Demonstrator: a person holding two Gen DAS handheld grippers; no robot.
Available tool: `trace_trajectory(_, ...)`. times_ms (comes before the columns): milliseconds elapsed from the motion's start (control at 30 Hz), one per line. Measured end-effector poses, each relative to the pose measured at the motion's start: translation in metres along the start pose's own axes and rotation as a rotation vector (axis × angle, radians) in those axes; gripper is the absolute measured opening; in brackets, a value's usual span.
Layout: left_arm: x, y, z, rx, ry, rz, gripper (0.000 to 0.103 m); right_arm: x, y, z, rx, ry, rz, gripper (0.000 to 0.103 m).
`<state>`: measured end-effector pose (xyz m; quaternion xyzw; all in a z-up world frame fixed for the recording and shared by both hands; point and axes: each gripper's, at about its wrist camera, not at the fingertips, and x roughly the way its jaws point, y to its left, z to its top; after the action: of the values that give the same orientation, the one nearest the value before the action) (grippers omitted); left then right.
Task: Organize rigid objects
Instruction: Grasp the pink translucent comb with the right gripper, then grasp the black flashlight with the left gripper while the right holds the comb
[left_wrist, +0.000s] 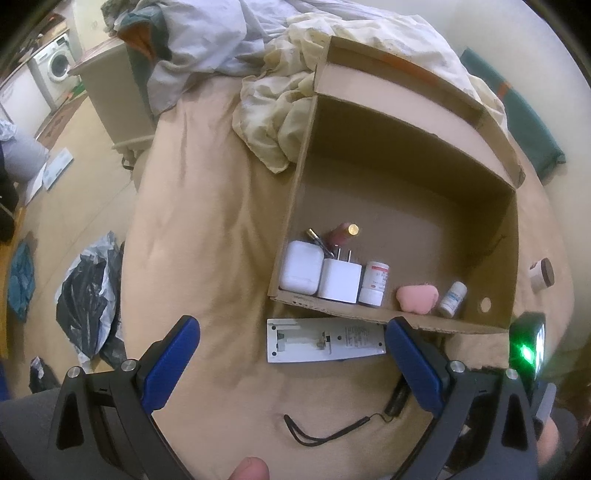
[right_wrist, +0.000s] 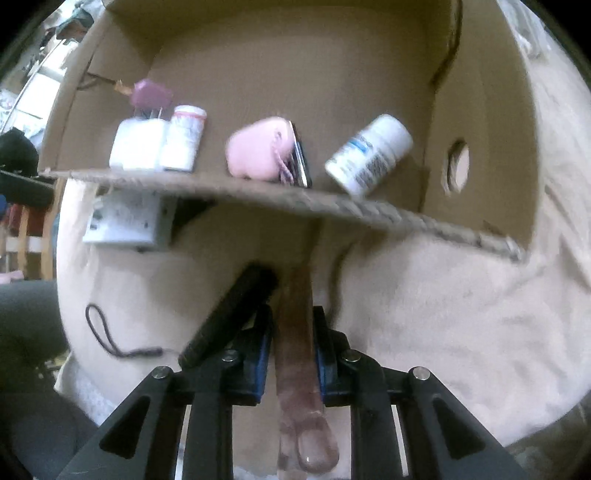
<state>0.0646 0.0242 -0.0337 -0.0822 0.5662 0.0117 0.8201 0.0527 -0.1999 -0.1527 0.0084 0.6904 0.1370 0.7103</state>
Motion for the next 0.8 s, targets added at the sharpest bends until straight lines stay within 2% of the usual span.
trace_trajectory(167,-0.002,-0.005,-0.001,0.018,-0.01,-0.003,0.101,0.034,0.037,-0.011,-0.055,0.015,-0.037,0.021)
trace_trajectory(200,-0.002,-0.006,-0.001,0.021,-0.009,-0.001,0.101,0.036,0.043,-0.014,-0.072,-0.007,-0.06,0.018)
trace_trajectory(267,0.0,-0.005,-0.001,0.022,-0.005,0.009,0.101,0.035,0.056,-0.012,-0.084,-0.033,-0.069,0.018)
trace_trajectory(333,0.003,-0.002,-0.001,0.013,0.003,0.013,0.101,0.022,0.057,-0.027,-0.09,-0.062,-0.039,0.018)
trace_trajectory(533,0.004,-0.004,-0.004,0.03,0.01,0.02,0.101,-0.036,0.072,-0.04,-0.143,-0.174,0.039,0.018)
trace_trajectory(800,0.013,-0.026,-0.016,0.139,0.028,0.023,0.1,-0.108,0.04,-0.022,-0.183,-0.374,0.052,0.018)
